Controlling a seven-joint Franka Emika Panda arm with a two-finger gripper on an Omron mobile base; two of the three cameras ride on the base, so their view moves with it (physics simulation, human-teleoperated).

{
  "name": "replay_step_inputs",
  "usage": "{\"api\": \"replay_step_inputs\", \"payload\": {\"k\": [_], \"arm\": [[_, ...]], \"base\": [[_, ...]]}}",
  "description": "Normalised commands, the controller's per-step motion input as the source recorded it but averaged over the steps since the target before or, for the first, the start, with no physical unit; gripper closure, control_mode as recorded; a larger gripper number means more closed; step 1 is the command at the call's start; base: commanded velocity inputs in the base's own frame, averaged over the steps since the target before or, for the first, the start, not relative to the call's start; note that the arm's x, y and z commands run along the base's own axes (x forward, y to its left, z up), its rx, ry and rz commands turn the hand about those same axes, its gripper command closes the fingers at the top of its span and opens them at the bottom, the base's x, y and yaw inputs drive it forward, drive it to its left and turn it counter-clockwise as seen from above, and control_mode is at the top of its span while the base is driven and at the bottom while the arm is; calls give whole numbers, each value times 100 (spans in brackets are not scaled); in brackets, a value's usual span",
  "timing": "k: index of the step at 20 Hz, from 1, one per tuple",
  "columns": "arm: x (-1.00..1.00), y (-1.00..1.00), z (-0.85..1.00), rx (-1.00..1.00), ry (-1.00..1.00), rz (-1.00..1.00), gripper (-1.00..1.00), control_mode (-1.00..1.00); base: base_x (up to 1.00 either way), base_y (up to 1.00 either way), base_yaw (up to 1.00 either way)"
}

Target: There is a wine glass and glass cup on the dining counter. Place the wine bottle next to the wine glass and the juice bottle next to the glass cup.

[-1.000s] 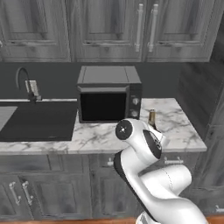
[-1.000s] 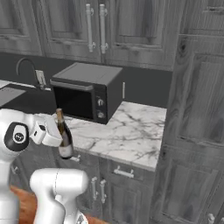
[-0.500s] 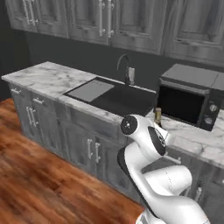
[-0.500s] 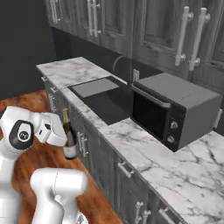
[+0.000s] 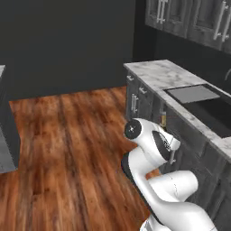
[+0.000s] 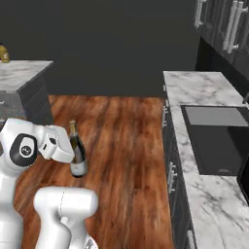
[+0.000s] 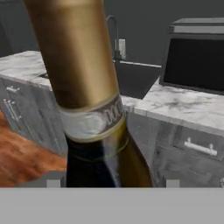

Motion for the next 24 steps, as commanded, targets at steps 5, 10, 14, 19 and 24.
{"api": "replay_step_inputs", "payload": {"k": [5, 10, 14, 19, 24], "arm": [[0, 0, 0, 0, 0, 0, 100, 100], [0, 0, 0, 0, 0, 0, 100, 100], [0, 0, 0, 0, 0, 0, 100, 100], [0, 0, 0, 0, 0, 0, 100, 100], [0, 0, 0, 0, 0, 0, 100, 100]], "base": [[45, -12, 61], [66, -20, 39], [73, -24, 28], [74, -25, 26], [75, -25, 24]]}}
